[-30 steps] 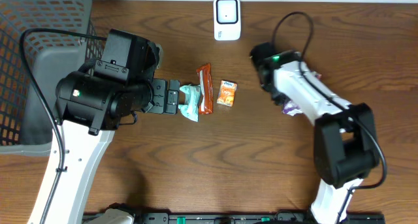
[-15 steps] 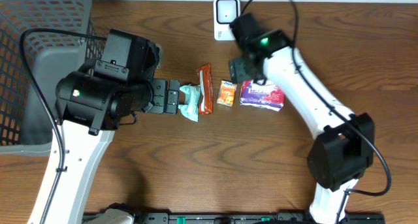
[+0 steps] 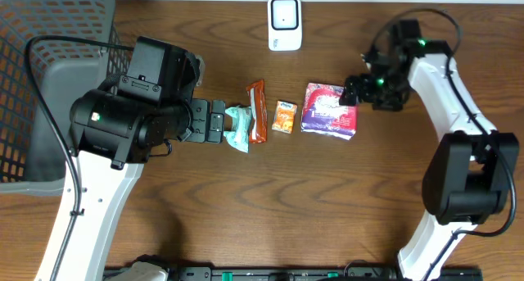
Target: Scan the item barcode
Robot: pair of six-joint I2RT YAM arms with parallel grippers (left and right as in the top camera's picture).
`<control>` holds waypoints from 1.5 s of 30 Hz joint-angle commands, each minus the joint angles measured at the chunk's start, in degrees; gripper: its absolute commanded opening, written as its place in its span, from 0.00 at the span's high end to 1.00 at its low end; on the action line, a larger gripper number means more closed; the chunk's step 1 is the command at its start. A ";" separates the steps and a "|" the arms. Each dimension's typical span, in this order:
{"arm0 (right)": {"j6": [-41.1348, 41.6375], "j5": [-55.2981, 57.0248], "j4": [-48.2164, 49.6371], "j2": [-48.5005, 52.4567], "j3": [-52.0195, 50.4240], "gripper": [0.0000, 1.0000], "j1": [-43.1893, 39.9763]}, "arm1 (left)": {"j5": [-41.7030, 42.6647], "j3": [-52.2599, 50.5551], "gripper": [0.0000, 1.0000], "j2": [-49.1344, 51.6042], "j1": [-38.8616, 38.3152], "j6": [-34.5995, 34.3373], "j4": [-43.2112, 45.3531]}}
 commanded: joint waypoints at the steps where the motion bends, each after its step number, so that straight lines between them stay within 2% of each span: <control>1: -4.02 -15.26 5.88 0.74 -6.97 0.12 -2.75 | 0.11 0.04 0.02 -0.26 0.04 0.35 -0.11; 7: 0.26 -16.98 18.29 0.87 -16.17 0.19 -3.28 | 0.11 0.04 0.02 -0.26 0.04 0.35 -0.11; 9: 0.31 -17.94 21.94 0.90 -18.60 0.24 -2.69 | 0.11 0.04 0.02 -0.26 0.04 0.35 -0.11; 11: 1.62 -18.14 24.48 0.90 -20.13 0.41 -1.90 | 0.11 0.04 0.03 -0.26 0.04 0.35 -0.11; 13: 3.82 -18.21 26.25 0.87 -20.41 0.71 -0.94 | 0.11 0.04 0.02 -0.26 0.04 0.35 -0.11; 15: 6.27 -19.96 28.09 0.85 -19.80 0.93 -0.33 | 0.11 0.04 0.02 -0.26 0.04 0.35 -0.11; 16: 7.23 -21.22 28.76 0.83 -19.39 0.99 -0.20 | 0.11 0.04 0.02 -0.26 0.04 0.35 -0.11; 20: 16.55 -30.23 33.94 0.83 -14.21 0.99 0.31 | 0.11 0.04 0.02 -0.26 0.04 0.35 -0.11; 24: 22.88 -31.08 39.80 0.83 -7.45 0.99 2.01 | 0.11 0.04 0.02 -0.26 0.04 0.35 -0.11; 27: 28.39 -24.15 46.60 0.83 -3.32 0.99 4.00 | 0.11 0.04 0.02 -0.26 0.04 0.35 -0.11; 31: 35.39 -9.53 57.11 0.83 -2.32 0.99 7.52 | 0.11 0.04 0.02 -0.26 0.04 0.35 -0.11; 34: 40.70 3.28 60.87 1.16 -2.32 0.99 10.34 | 0.11 0.04 0.02 -0.26 0.04 0.35 -0.11; 36: 41.42 9.57 62.84 1.90 -2.32 0.99 12.28 | 0.11 0.04 0.02 -0.26 0.04 0.35 -0.11; 41: 41.44 11.91 70.79 6.14 -2.27 0.99 15.04 | 0.11 0.04 0.02 -0.26 0.04 0.35 -0.11; 45: 41.03 11.93 71.01 7.50 -2.27 0.99 14.49 | 0.11 0.04 0.02 -0.26 0.04 0.35 -0.11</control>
